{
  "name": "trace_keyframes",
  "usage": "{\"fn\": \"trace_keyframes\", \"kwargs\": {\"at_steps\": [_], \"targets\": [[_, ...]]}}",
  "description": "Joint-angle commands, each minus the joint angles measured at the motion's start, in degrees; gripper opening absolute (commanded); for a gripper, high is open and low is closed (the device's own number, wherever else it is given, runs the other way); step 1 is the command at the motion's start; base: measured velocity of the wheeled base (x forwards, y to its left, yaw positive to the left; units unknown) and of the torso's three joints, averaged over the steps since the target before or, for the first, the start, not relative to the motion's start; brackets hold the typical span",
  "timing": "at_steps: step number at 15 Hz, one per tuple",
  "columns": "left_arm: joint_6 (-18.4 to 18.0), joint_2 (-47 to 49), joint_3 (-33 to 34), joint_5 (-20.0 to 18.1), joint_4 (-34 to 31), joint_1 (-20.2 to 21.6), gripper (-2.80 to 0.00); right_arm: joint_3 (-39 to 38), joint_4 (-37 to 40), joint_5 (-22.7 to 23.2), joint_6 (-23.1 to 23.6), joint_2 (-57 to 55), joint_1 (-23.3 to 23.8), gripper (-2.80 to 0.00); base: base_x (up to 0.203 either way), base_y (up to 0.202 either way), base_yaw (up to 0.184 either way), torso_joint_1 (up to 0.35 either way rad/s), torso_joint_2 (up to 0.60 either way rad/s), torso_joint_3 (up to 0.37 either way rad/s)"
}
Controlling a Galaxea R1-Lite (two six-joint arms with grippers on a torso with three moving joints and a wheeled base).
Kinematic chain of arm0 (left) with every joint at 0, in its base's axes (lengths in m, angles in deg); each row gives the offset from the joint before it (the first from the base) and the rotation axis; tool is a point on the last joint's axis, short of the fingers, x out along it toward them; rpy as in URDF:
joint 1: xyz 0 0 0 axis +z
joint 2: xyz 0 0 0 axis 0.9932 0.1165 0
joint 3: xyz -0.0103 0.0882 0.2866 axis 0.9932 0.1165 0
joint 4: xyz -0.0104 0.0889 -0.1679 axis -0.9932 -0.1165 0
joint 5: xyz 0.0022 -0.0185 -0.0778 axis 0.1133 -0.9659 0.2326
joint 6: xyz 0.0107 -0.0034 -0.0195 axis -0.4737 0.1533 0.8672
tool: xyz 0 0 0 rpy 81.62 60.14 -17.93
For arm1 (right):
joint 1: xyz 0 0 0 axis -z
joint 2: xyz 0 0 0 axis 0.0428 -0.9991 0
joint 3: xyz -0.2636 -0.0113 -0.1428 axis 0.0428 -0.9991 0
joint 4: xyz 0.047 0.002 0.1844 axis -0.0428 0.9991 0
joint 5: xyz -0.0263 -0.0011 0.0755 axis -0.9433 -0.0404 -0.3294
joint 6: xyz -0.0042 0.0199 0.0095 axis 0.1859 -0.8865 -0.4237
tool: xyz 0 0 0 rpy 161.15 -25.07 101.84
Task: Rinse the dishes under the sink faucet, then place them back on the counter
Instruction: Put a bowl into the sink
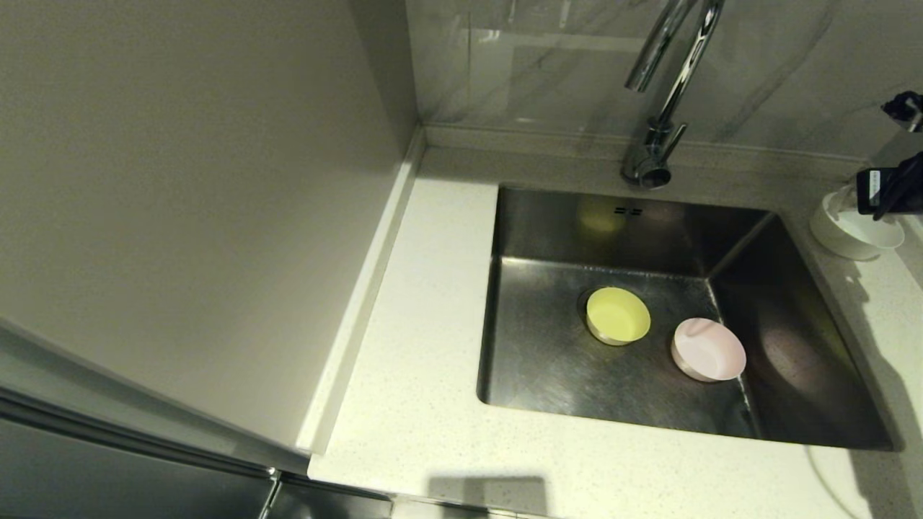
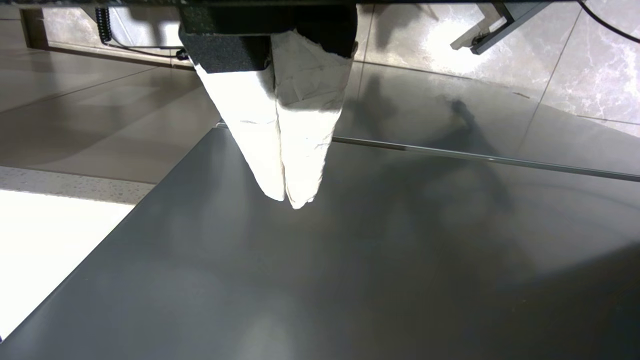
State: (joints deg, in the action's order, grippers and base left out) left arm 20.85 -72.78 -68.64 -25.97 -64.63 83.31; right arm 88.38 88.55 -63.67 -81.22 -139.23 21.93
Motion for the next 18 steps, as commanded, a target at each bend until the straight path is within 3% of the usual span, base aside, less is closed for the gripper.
{"fn": "trace_keyframes", "kwargs": {"at_steps": [1, 9, 13, 14, 18], "targets": [[0.0, -0.1, 0.0, 0.0, 0.0, 0.0, -2.80, 0.4, -3.5, 2.9, 0.0, -4.1, 1.5, 0.00, 0.000, 0.000, 0.000, 0.000, 0.00, 0.000], [0.0, -0.1, 0.0, 0.0, 0.0, 0.0, -2.80, 1.3, -16.9, 5.2, 3.9, -13.2, 4.3, 0.00, 0.000, 0.000, 0.000, 0.000, 0.00, 0.000], [0.0, -0.1, 0.0, 0.0, 0.0, 0.0, -2.80, 1.3, -17.7, 5.1, 4.1, -13.9, 4.3, 0.00, 0.000, 0.000, 0.000, 0.000, 0.00, 0.000], [0.0, -0.1, 0.0, 0.0, 0.0, 0.0, -2.80, 1.3, -17.7, 5.2, 4.1, -13.8, 4.3, -2.80, 0.000, 0.000, 0.000, 0.000, 0.00, 0.000], [0.0, -0.1, 0.0, 0.0, 0.0, 0.0, -2.80, 1.3, -17.7, 5.2, 4.1, -13.3, 4.3, -2.80, 0.000, 0.000, 0.000, 0.000, 0.00, 0.000]]}}
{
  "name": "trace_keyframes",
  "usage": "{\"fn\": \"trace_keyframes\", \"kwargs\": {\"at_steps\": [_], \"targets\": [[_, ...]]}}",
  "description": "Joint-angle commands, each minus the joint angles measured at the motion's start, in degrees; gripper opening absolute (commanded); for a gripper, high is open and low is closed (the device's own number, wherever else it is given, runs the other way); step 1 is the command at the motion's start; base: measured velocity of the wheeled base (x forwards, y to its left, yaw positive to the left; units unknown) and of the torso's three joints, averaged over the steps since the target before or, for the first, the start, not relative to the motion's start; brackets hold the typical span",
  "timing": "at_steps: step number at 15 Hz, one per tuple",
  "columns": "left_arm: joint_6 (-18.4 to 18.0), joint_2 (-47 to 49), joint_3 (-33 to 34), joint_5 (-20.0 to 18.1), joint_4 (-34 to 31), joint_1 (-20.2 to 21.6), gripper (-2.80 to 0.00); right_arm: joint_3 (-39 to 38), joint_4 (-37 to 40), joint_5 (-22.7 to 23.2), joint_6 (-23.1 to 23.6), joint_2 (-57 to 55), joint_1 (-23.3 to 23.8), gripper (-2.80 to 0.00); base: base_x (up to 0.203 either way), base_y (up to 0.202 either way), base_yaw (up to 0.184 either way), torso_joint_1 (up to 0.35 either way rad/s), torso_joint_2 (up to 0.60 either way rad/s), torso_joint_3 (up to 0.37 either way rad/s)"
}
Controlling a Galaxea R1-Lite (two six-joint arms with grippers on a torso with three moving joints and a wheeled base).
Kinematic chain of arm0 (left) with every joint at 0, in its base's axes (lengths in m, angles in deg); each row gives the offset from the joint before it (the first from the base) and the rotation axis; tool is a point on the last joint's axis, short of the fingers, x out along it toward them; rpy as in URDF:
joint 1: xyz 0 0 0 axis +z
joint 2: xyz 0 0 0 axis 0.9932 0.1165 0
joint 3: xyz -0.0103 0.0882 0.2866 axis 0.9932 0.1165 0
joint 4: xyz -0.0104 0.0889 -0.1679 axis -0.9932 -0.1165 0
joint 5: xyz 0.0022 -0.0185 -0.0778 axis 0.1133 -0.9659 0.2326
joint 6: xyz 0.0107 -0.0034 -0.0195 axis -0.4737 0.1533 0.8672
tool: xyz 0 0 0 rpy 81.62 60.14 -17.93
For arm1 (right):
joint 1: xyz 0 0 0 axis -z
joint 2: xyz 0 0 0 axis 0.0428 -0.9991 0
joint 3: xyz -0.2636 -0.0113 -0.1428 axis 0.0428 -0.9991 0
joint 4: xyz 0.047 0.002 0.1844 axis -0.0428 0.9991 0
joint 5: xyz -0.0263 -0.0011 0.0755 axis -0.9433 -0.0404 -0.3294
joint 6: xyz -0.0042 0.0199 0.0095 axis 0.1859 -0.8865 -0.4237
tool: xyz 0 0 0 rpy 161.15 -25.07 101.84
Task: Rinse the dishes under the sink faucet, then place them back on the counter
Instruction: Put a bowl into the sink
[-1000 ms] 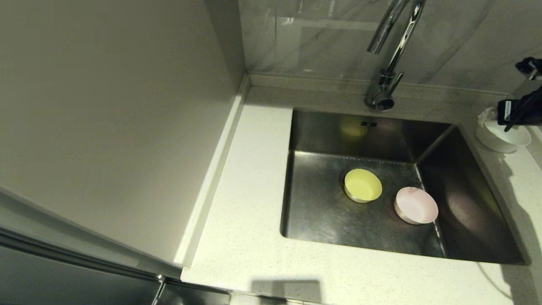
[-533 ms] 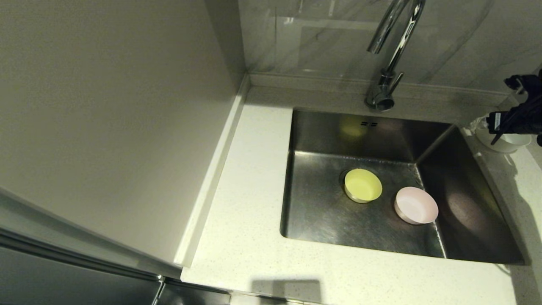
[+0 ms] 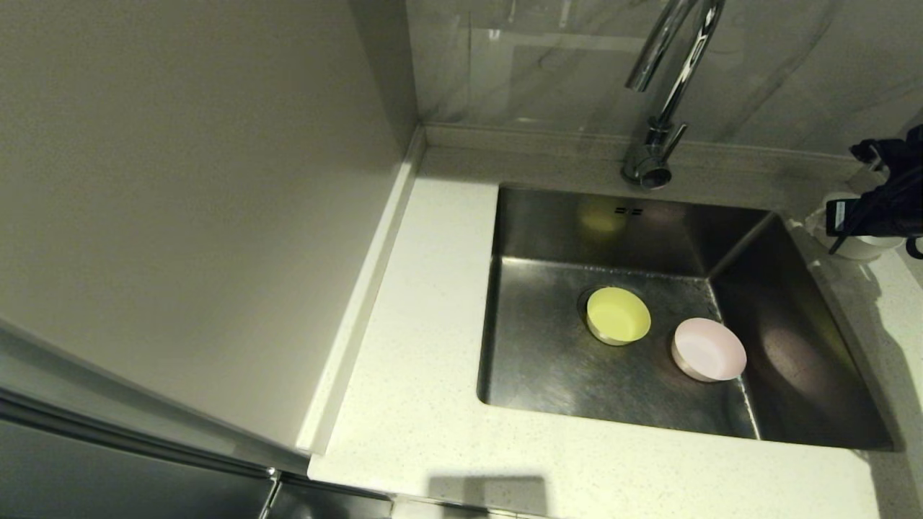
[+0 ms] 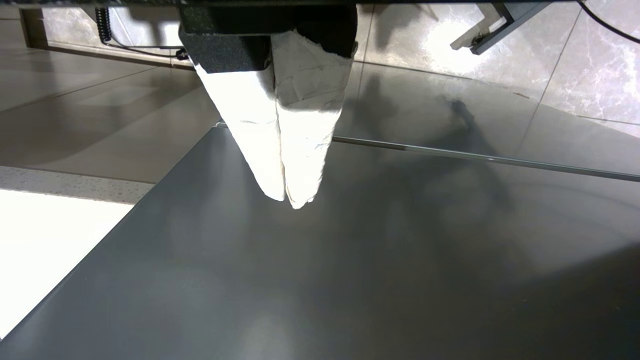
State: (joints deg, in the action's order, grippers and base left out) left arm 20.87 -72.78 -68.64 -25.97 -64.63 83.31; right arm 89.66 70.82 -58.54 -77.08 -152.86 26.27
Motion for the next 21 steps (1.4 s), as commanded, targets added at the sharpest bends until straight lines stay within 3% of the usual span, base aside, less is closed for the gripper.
{"fn": "trace_keyframes", "kwargs": {"at_steps": [1, 8, 12, 18, 21], "targets": [[0.0, -0.1, 0.0, 0.0, 0.0, 0.0, -2.80, 0.0, 0.1, 0.0, 0.0, 0.5, -0.1, -2.80, 0.000, 0.000, 0.000, 0.000, 0.00, 0.000], [0.0, -0.1, 0.0, 0.0, 0.0, 0.0, -2.80, -1.8, 0.4, 0.0, -0.3, 4.7, -1.0, -2.80, 0.000, 0.000, 0.000, 0.000, 0.00, 0.000], [0.0, -0.1, 0.0, 0.0, 0.0, 0.0, -2.80, -10.1, 0.6, 0.1, 0.0, 10.5, -4.7, -2.80, 0.000, 0.000, 0.000, 0.000, 0.00, 0.000], [0.0, -0.1, 0.0, 0.0, 0.0, 0.0, -2.80, -26.8, 1.2, -2.2, -0.5, 21.3, -24.3, -2.80, 0.000, 0.000, 0.000, 0.000, 0.00, 0.000], [0.0, -0.1, 0.0, 0.0, 0.0, 0.0, -2.80, -37.9, -3.1, -5.2, -1.5, 23.3, -32.4, -2.80, 0.000, 0.000, 0.000, 0.000, 0.00, 0.000]]}}
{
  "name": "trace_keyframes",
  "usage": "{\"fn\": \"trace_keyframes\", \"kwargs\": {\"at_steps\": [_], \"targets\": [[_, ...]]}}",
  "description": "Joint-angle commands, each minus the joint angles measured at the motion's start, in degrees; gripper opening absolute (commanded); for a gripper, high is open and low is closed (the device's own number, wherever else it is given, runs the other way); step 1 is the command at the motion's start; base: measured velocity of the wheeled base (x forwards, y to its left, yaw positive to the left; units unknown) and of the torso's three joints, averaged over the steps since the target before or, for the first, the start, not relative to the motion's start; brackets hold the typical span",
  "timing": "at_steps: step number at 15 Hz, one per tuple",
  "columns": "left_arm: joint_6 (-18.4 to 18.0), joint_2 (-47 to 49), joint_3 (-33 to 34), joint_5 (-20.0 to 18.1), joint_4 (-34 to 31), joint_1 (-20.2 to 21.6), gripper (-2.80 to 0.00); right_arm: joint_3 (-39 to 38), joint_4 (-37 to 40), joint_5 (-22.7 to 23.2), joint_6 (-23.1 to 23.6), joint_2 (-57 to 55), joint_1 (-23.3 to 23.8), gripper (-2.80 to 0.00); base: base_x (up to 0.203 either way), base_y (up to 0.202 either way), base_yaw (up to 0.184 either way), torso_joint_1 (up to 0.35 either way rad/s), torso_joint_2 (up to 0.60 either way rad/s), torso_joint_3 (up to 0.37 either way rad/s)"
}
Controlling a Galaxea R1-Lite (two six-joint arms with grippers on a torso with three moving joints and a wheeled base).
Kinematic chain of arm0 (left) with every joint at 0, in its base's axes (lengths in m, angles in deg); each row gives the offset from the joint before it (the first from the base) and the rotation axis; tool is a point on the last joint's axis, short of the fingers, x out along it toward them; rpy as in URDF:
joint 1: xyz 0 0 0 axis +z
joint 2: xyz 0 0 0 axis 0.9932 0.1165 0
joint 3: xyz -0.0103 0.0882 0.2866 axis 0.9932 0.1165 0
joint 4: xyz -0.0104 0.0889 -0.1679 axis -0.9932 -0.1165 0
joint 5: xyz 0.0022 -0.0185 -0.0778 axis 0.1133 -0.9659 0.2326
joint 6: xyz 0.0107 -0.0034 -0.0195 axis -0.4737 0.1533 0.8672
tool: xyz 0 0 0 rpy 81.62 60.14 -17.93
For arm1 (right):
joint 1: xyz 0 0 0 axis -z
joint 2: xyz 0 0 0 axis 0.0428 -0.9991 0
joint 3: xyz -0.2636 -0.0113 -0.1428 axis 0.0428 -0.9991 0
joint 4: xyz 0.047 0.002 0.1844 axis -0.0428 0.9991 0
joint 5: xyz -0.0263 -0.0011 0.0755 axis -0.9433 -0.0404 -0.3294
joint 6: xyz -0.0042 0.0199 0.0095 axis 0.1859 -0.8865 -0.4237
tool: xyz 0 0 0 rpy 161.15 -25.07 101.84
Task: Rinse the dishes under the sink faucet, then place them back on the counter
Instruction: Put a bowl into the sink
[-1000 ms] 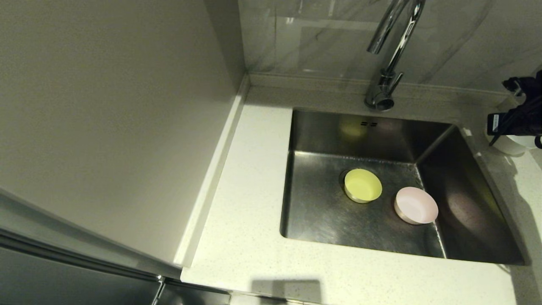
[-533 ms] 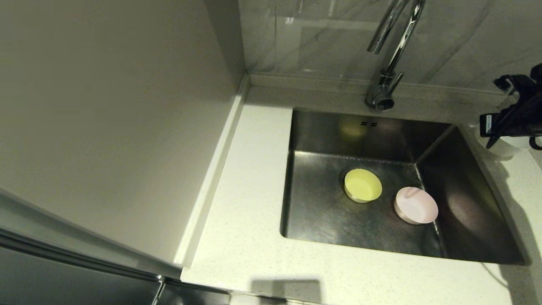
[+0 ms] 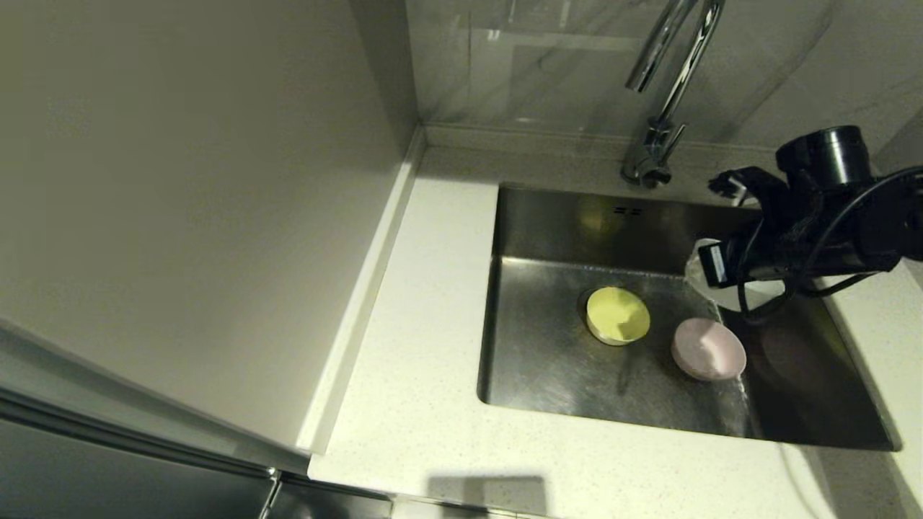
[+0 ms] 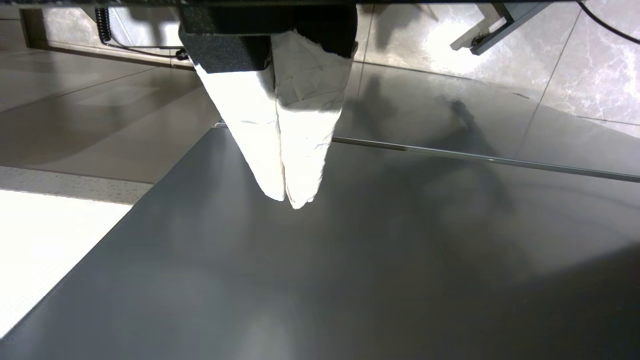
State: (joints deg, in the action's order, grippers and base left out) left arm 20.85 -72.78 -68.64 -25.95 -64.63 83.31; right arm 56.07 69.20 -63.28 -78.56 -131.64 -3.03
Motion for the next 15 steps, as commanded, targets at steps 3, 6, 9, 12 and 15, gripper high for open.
{"fn": "trace_keyframes", "kwargs": {"at_steps": [3, 6, 9, 12, 15], "targets": [[0.0, -0.1, 0.0, 0.0, 0.0, 0.0, -2.80, -17.1, -16.6, -2.2, 0.0, 1.6, -9.5, -2.80, 0.000, 0.000, 0.000, 0.000, 0.00, 0.000], [0.0, -0.1, 0.0, 0.0, 0.0, 0.0, -2.80, -22.9, -29.1, -4.6, -0.1, -2.5, -16.1, -2.80, 0.000, 0.000, 0.000, 0.000, 0.00, 0.000], [0.0, -0.1, 0.0, 0.0, 0.0, 0.0, -2.80, -23.7, -37.4, -5.7, -0.3, -7.7, -18.4, -2.80, 0.000, 0.000, 0.000, 0.000, 0.00, 0.000], [0.0, -0.1, 0.0, 0.0, 0.0, 0.0, -2.80, -25.4, -44.8, -6.7, -0.3, -12.9, -19.9, -2.80, 0.000, 0.000, 0.000, 0.000, 0.00, 0.000], [0.0, -0.1, 0.0, 0.0, 0.0, 0.0, -2.80, -24.2, -49.5, -6.7, 0.2, -18.0, -20.3, -2.80, 0.000, 0.000, 0.000, 0.000, 0.00, 0.000]]}}
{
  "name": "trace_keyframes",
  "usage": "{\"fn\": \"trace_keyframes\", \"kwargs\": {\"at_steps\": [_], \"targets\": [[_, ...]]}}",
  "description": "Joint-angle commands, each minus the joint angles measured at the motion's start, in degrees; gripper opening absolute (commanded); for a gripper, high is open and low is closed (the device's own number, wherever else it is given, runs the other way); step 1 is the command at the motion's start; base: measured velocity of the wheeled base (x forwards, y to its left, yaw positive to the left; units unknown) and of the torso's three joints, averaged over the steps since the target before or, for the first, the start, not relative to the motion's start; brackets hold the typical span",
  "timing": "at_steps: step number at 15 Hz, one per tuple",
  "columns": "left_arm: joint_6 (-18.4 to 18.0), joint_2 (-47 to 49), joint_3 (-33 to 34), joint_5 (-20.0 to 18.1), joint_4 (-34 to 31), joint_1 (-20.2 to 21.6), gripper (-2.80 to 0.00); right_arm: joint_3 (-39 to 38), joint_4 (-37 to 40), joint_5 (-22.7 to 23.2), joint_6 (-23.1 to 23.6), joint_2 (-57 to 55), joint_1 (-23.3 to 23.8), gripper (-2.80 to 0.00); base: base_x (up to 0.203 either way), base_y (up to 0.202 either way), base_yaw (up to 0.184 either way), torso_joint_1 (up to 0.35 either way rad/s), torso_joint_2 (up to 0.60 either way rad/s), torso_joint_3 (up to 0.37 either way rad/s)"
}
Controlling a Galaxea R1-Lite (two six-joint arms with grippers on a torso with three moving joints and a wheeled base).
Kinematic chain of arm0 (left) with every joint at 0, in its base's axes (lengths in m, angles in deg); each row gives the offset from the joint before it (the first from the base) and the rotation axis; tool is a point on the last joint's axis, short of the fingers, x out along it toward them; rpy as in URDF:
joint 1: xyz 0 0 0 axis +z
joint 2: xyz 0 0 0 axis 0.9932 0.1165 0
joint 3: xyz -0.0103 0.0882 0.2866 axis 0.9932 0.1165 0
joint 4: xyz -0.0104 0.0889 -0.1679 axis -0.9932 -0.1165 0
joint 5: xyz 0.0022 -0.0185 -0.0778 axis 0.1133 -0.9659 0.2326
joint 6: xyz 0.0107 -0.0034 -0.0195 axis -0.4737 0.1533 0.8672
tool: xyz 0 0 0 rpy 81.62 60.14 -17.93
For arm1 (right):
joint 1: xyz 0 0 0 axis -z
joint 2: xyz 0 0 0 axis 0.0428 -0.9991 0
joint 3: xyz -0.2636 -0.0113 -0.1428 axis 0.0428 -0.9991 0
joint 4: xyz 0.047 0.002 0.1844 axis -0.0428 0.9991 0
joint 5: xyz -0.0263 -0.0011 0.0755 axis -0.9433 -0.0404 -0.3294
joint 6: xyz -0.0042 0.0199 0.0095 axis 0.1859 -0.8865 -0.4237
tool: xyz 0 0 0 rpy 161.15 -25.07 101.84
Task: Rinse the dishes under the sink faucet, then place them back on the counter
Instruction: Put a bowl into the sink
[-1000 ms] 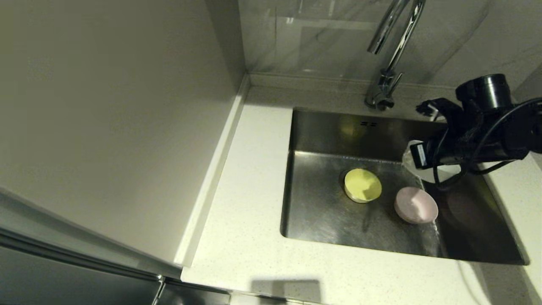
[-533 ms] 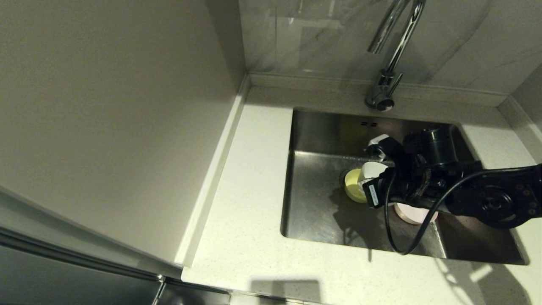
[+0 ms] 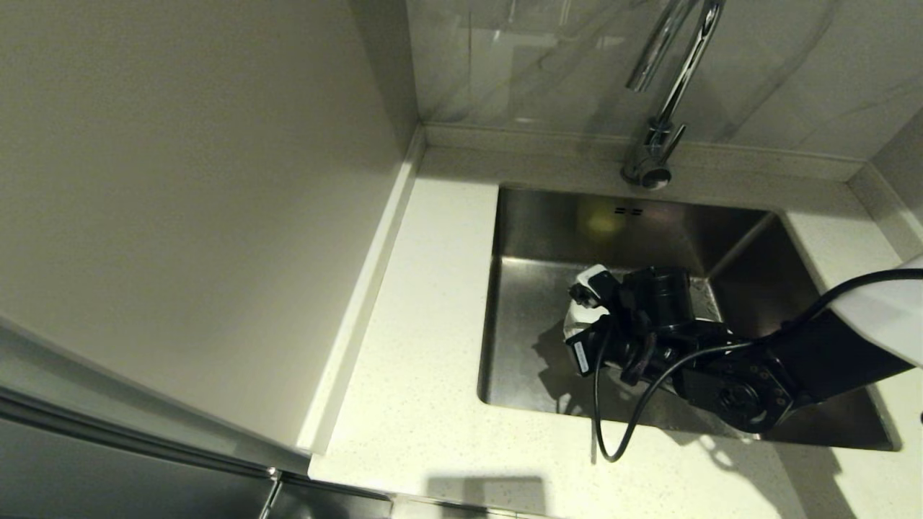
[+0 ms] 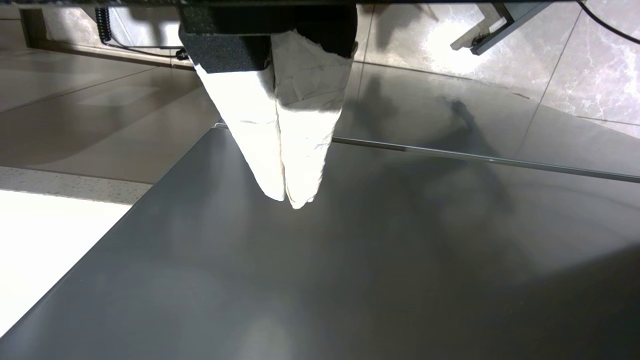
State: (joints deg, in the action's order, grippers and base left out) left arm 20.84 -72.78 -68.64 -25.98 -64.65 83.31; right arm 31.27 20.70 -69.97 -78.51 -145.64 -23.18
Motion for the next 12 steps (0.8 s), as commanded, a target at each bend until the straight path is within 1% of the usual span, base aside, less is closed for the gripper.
{"fn": "trace_keyframes", "kwargs": {"at_steps": [1, 4, 9, 12], "targets": [[0.0, -0.1, 0.0, 0.0, 0.0, 0.0, -2.80, 1.7, -1.9, 0.0, 0.5, -5.5, -0.2, -2.80, 0.000, 0.000, 0.000, 0.000, 0.00, 0.000], [0.0, -0.1, 0.0, 0.0, 0.0, 0.0, -2.80, 6.5, -3.9, -0.8, 0.8, -9.5, -0.2, -2.80, 0.000, 0.000, 0.000, 0.000, 0.00, 0.000], [0.0, -0.1, 0.0, 0.0, 0.0, 0.0, -2.80, 16.4, -3.9, -1.9, 2.0, -13.7, 0.1, -2.80, 0.000, 0.000, 0.000, 0.000, 0.00, 0.000], [0.0, -0.1, 0.0, 0.0, 0.0, 0.0, -2.80, 17.4, -3.8, -1.9, 3.0, -15.5, 0.2, -2.80, 0.000, 0.000, 0.000, 0.000, 0.00, 0.000]]}}
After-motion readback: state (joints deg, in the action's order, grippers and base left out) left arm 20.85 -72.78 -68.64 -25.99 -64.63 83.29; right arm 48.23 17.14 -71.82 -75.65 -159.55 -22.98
